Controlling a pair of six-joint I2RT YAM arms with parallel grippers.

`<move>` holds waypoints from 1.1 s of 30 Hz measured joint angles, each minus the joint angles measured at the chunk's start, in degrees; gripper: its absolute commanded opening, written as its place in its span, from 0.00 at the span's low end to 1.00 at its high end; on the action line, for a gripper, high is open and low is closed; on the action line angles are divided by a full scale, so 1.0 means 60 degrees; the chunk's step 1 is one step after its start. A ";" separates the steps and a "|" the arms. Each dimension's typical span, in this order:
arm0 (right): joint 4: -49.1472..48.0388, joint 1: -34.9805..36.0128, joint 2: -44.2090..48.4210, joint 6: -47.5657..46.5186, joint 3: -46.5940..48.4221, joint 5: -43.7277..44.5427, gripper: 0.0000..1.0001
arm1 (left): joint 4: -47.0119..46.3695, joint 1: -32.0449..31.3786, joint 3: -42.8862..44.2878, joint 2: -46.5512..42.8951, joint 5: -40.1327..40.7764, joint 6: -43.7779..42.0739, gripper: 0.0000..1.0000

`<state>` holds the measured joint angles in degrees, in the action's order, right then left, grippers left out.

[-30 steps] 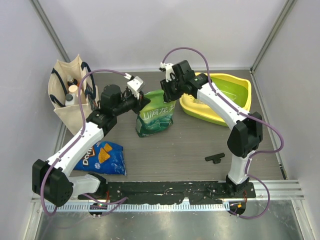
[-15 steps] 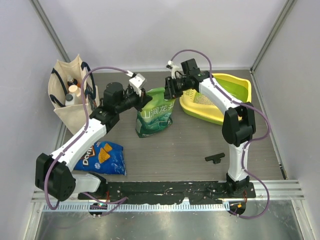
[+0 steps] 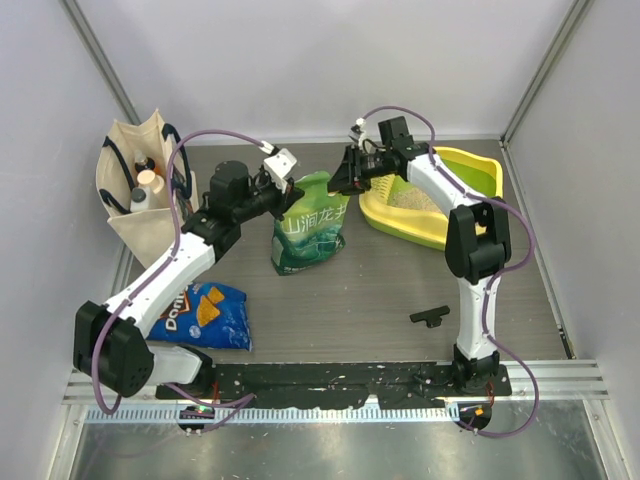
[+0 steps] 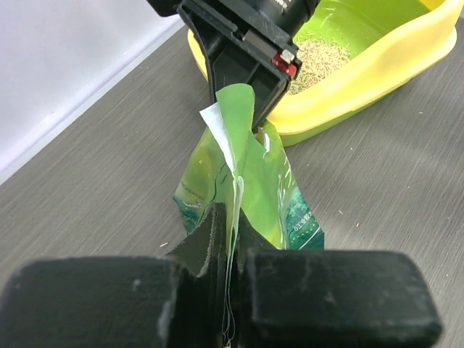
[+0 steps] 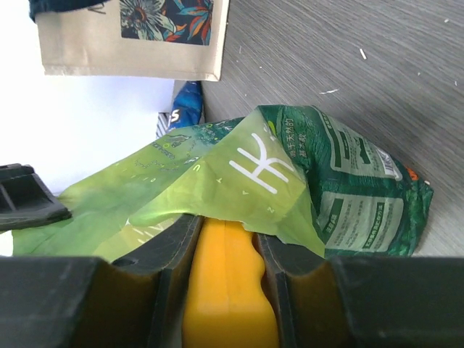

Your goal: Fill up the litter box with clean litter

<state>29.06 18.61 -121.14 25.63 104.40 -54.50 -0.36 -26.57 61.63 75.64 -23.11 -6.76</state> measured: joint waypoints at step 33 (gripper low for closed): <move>-0.0860 -0.1537 0.0827 0.2269 -0.0474 -0.1013 0.01 | 0.1115 -0.0026 0.0029 -0.0637 -0.0288 -0.2477 0.00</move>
<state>23.90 9.39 -116.18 39.24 101.56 -60.58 6.33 -26.72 61.80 71.81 -24.84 -21.63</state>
